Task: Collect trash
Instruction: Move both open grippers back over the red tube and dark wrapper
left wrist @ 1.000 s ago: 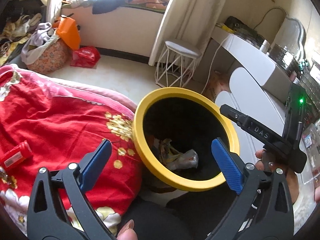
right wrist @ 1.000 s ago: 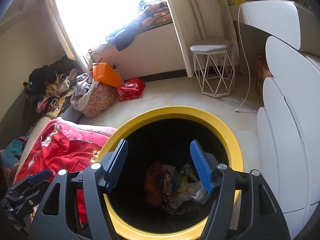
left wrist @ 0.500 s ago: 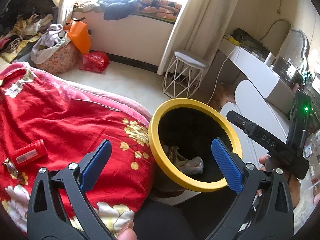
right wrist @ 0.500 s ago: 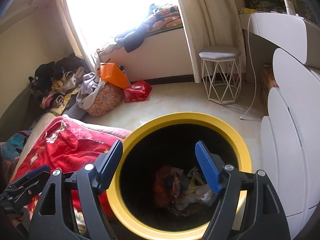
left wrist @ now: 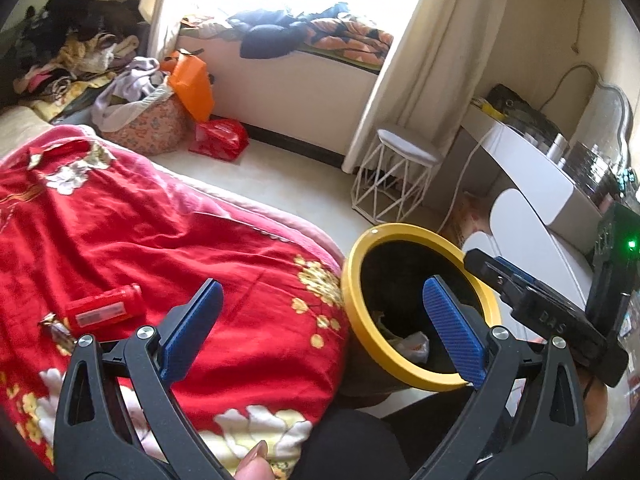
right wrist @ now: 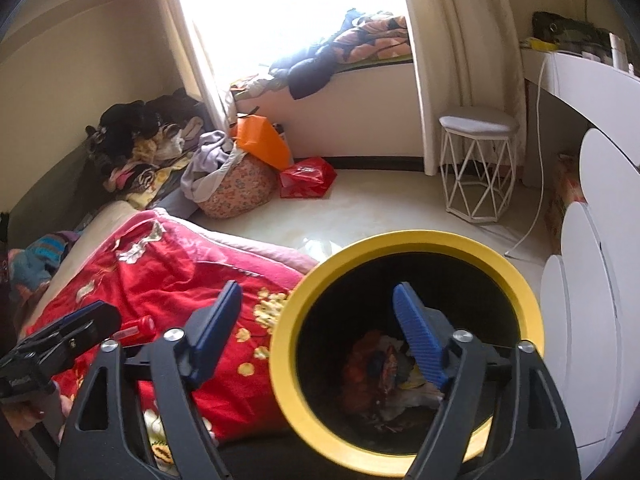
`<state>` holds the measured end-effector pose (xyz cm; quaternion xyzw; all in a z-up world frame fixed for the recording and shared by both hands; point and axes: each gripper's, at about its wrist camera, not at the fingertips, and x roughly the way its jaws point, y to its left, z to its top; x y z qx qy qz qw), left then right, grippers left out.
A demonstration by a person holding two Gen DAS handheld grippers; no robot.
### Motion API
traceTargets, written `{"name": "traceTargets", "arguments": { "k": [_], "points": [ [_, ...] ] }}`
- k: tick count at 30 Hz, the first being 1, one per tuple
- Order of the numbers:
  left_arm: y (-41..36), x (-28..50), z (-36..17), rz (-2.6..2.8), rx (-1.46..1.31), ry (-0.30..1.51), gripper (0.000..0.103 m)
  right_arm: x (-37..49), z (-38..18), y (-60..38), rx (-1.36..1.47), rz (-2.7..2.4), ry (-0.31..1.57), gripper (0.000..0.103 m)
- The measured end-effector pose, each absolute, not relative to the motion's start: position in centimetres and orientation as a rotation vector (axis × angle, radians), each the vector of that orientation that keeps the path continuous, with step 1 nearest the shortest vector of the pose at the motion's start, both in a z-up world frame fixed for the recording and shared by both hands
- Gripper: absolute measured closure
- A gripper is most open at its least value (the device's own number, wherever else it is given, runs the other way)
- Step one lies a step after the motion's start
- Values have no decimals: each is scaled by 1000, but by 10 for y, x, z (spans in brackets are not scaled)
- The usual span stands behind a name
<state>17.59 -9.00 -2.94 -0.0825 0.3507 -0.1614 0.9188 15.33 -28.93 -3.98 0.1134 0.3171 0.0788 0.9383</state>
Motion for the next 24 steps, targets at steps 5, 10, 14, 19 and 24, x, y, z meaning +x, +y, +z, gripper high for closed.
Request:
{"name": "traceTargets", "arguments": {
  "k": [5, 10, 14, 19, 24],
  "points": [
    [-71, 173, -27, -290, -192, 706, 11, 152, -36, -274, 209, 192, 647, 23],
    [-56, 167, -24, -231, -188, 681, 11, 152, -33, -260, 193, 224, 645, 21],
    [-42, 163, -21, -196, -197, 664, 11, 153, -30, -247, 179, 249, 643, 20],
    [-25, 161, -18, -154, -213, 645, 11, 154, -28, -225, 152, 289, 645, 19],
    [-6, 158, -19, -110, -231, 635, 11, 157, -26, -204, 140, 330, 650, 18]
  ]
}}
